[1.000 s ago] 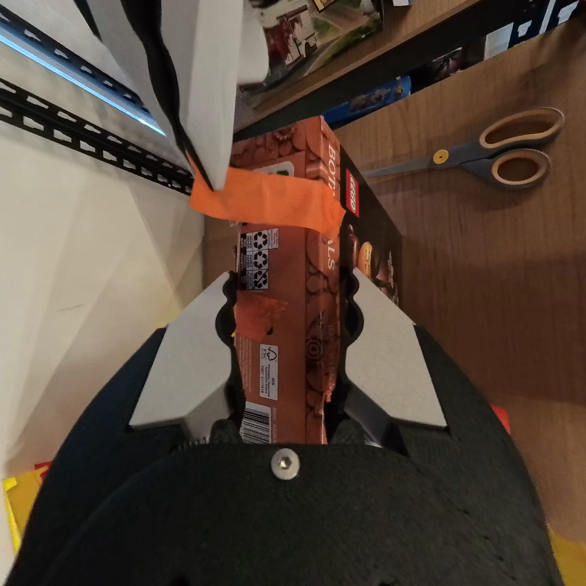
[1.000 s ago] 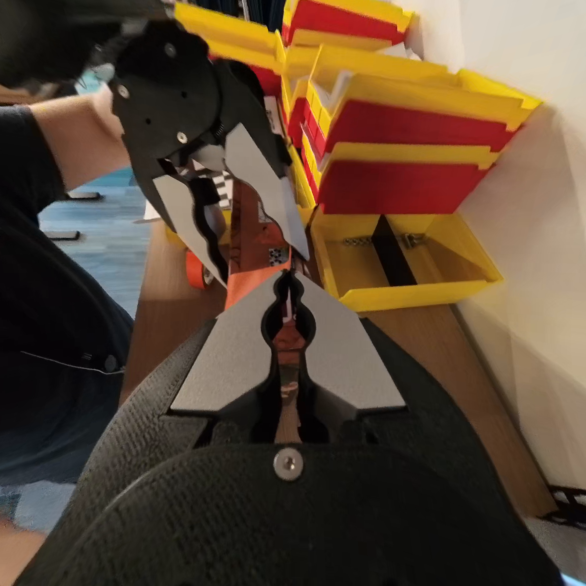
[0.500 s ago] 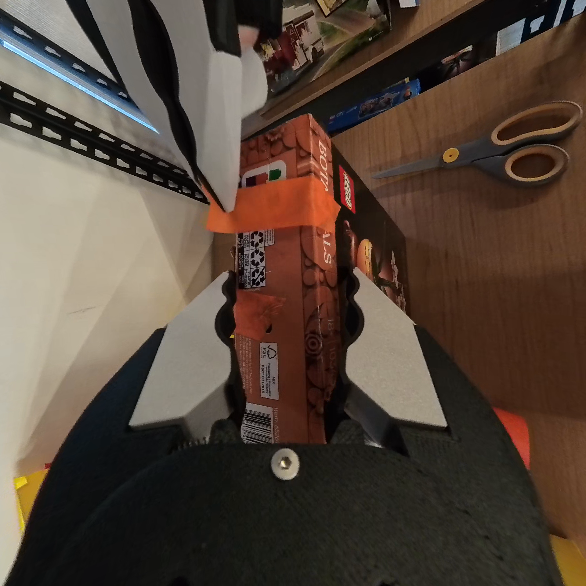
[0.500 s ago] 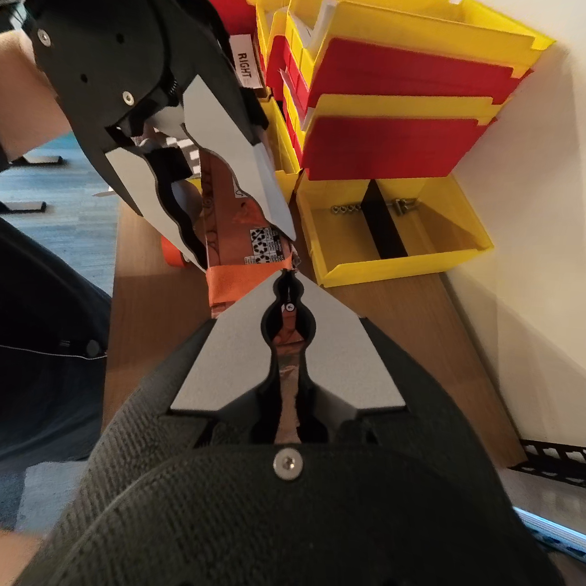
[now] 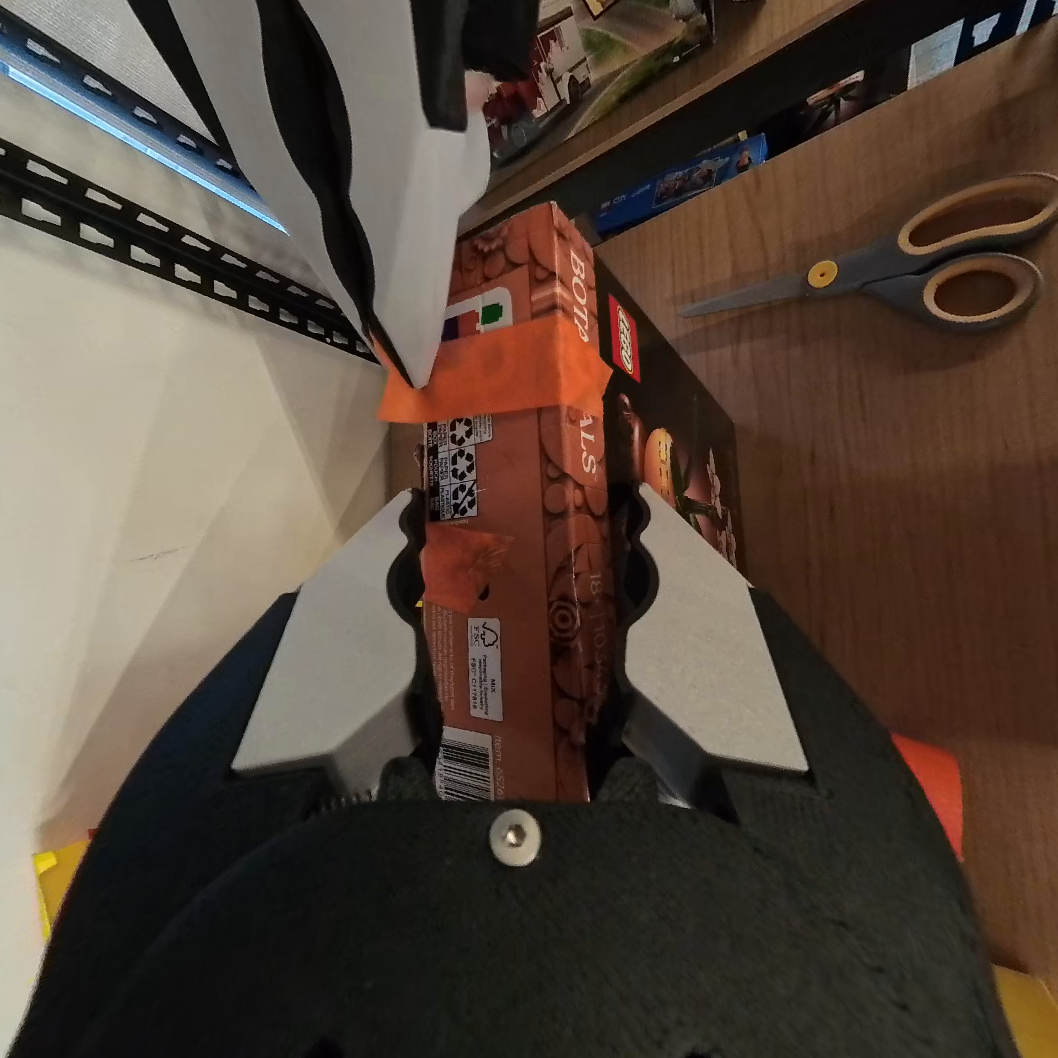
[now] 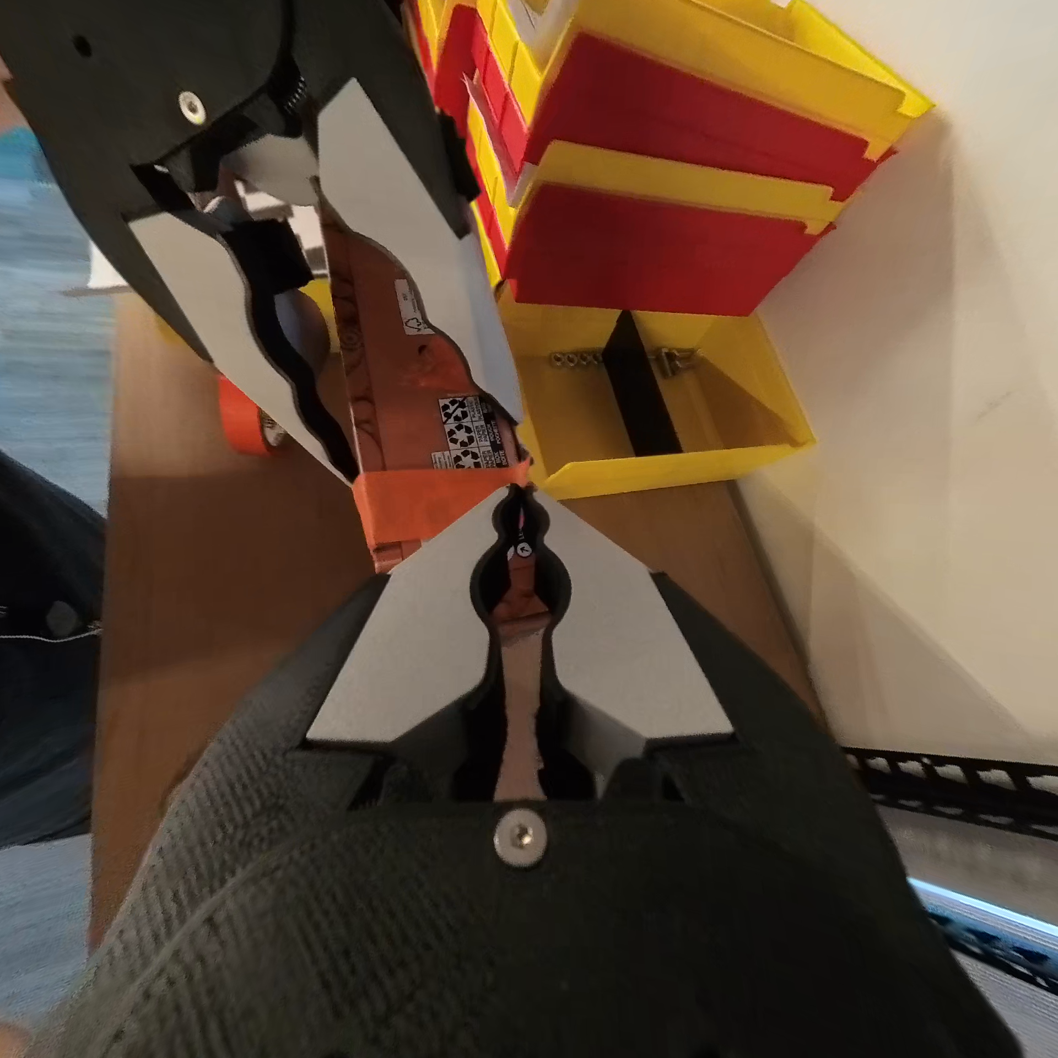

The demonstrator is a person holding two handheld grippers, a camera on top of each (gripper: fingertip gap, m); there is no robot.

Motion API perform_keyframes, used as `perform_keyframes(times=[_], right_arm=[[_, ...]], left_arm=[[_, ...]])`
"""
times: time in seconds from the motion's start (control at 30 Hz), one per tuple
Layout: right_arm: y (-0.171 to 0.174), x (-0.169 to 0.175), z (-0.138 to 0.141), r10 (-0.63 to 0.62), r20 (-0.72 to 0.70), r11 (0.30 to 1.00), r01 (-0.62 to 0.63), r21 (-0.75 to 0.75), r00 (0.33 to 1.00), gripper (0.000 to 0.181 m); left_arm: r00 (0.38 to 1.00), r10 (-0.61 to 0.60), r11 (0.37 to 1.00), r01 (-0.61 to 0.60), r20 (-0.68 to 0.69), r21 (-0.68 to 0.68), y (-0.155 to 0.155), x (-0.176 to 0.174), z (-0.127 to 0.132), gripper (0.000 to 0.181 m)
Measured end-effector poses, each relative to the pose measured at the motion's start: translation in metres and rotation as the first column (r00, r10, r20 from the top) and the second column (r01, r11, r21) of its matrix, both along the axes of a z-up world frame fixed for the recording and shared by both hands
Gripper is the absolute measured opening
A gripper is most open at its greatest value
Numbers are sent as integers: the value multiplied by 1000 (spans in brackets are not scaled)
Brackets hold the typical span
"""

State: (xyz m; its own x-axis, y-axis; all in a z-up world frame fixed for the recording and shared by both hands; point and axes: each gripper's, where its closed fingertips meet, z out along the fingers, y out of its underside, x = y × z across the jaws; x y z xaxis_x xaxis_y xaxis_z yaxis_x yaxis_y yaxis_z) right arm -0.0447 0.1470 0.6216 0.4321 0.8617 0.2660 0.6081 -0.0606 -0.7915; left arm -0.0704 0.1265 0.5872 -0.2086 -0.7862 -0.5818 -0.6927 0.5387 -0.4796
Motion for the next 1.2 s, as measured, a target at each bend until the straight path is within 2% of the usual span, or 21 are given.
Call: perform_keyframes(times=[0.23, 0.6, 0.63, 0.67, 0.7, 0.83, 1.07, 1.2], right_arm=[[2, 0, 0, -31, 89, 995, 23, 93, 996, 2], [2, 1, 1, -40, 153, 990, 18, 141, 987, 4], [3, 1, 1, -44, 153, 990, 22, 142, 987, 6], [11, 6, 7, -99, 142, 981, 73, 182, 985, 31], [11, 7, 8, -93, 141, 980, 66, 185, 986, 34], [9, 5, 6, -57, 138, 990, 38, 137, 989, 29], [22, 12, 7, -70, -22, 997, 71, 9, 997, 45], [17, 13, 28, -51, -209, 996, 65, 58, 976, 43]], left_arm=[[1000, 1, 1000, -1, 0, 2, 0, 0, 0, 70], [1000, 3, 1000, -3, 1, 4, 0, 0, 0, 70], [1000, 2, 1000, -2, 1, 3, 0, 0, 0, 70], [1000, -1, 1000, 1, -1, 5, -1, 0, 0, 70], [1000, -4, 1000, 4, -2, 8, -2, 0, 0, 70], [1000, 1, 1000, -1, -13, 19, -3, 0, 0, 70], [1000, 3, 1000, -3, -8, 19, -2, 0, 0, 70], [1000, 1, 1000, -1, 2, 15, -2, 1, 0, 70]])
